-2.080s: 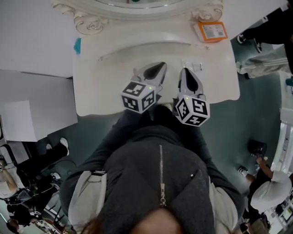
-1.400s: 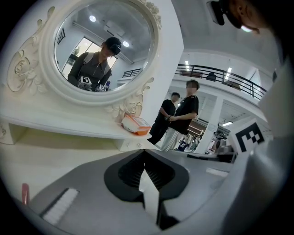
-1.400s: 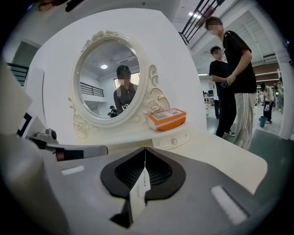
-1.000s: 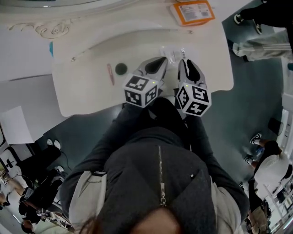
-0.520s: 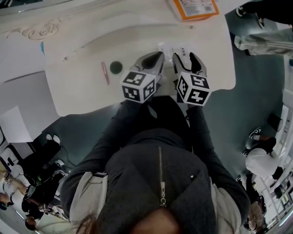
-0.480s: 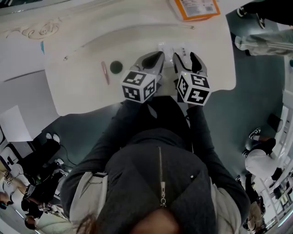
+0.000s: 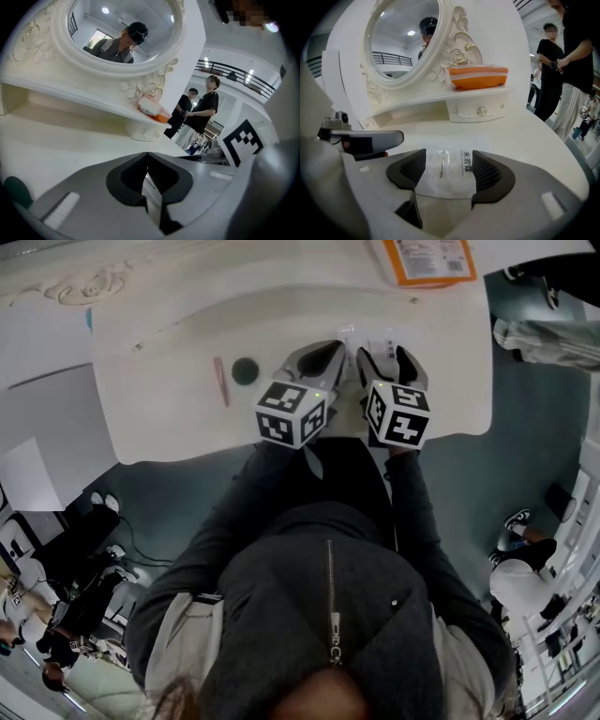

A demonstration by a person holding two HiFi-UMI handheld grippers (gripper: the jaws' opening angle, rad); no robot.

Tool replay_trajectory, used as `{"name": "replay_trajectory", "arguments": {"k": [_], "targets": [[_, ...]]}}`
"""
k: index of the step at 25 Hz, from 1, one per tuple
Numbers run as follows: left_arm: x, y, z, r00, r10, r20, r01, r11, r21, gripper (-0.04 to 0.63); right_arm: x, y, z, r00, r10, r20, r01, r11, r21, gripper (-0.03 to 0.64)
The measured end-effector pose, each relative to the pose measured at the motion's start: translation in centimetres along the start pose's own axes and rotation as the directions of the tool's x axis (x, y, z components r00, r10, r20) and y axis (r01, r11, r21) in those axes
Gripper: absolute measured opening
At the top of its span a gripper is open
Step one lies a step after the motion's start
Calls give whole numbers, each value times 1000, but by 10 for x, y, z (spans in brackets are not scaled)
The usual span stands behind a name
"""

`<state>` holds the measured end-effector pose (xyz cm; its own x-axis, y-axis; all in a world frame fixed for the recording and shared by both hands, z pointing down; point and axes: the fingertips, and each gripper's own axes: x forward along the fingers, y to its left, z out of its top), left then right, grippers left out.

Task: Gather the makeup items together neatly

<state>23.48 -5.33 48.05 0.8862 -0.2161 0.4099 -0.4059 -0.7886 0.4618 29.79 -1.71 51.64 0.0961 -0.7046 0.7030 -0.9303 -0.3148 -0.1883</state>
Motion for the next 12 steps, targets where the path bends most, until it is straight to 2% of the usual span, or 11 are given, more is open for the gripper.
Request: {"name": "replay_trajectory", "arguments": {"k": [6, 12], "targets": [[-3, 5, -4, 1000, 5, -2, -5, 1000, -8, 8, 7, -1, -9, 998, -47, -42, 45, 998, -48, 321], [-5, 4, -5, 1000, -3, 1, 3, 1000, -8, 9, 11, -1, -14, 993, -90, -72, 86, 995, -47, 327]]}}
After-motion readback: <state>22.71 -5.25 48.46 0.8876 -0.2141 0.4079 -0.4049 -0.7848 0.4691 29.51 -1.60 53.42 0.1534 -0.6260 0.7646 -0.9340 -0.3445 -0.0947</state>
